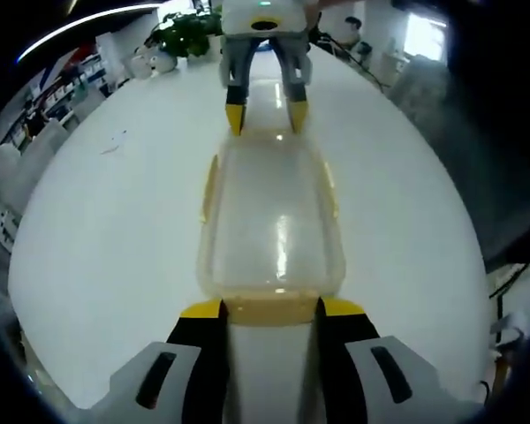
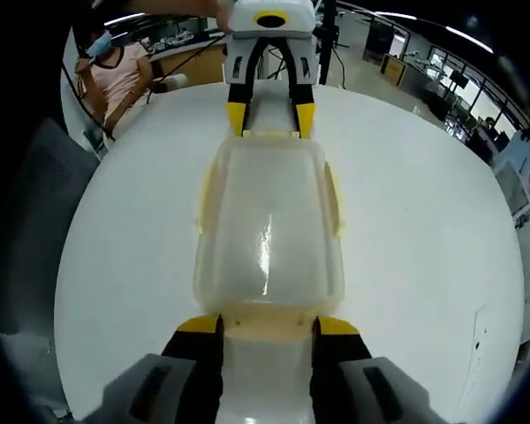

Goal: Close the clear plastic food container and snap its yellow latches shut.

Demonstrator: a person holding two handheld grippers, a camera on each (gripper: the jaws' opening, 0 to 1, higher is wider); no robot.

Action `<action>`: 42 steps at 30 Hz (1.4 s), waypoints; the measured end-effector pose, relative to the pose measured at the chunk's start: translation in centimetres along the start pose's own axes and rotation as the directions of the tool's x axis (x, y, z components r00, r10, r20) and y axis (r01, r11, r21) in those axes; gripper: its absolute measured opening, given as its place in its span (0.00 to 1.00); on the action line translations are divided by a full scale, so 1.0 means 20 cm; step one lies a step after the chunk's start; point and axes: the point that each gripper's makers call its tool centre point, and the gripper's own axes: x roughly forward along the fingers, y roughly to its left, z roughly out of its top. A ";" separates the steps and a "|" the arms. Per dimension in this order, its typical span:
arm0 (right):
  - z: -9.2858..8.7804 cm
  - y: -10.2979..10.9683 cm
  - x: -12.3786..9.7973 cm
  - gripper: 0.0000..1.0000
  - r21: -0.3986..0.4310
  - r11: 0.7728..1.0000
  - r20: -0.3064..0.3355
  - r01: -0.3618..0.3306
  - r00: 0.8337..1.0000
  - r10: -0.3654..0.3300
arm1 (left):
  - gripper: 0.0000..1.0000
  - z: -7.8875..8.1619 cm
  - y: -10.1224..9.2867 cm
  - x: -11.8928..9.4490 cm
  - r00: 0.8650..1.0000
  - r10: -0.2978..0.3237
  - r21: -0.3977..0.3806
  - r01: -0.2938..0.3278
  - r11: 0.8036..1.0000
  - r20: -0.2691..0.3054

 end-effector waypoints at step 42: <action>0.14 -0.02 -0.38 0.36 -0.070 0.997 -0.010 0.033 0.999 -0.034 | 0.35 0.25 -0.02 -0.36 0.995 0.094 -0.028 -0.095 0.995 -0.017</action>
